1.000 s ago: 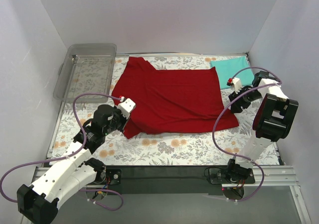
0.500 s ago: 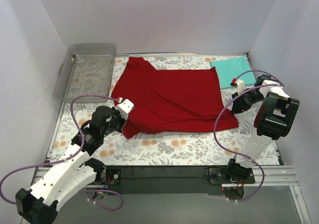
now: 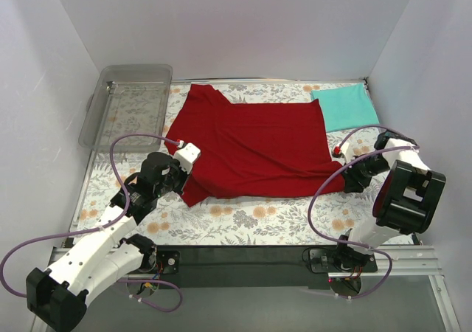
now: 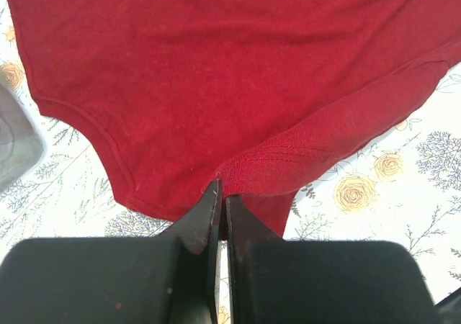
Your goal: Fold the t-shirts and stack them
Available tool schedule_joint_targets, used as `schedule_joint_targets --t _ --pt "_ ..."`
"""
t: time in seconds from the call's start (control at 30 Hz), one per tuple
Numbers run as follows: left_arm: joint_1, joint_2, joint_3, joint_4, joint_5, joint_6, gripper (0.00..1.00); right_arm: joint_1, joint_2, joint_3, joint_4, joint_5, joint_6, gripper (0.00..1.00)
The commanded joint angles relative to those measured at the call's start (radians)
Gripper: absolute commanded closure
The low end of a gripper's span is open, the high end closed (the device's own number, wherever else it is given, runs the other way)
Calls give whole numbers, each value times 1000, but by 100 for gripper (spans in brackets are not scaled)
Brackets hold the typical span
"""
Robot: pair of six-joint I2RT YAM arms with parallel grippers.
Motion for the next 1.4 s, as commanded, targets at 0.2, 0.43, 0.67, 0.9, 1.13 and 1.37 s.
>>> schedule_joint_targets --t 0.2,0.43,0.67,0.9,1.13,1.37 --pt "-3 -15 15 17 -8 -9 100 -2 96 70 30 100 -169 58" --pt "-5 -9 15 17 -7 -9 100 1 131 50 68 100 -155 58" --pt "-3 3 24 11 -5 -11 100 15 134 -17 177 138 -106 65" --pt "-5 2 27 8 -1 -26 100 15 69 -129 305 140 -70 77" --pt "-3 -9 15 12 7 -46 100 9 19 -136 230 114 -38 99" --pt "-5 -60 126 0 13 -59 100 -8 -120 19 -12 -62 -87 99"
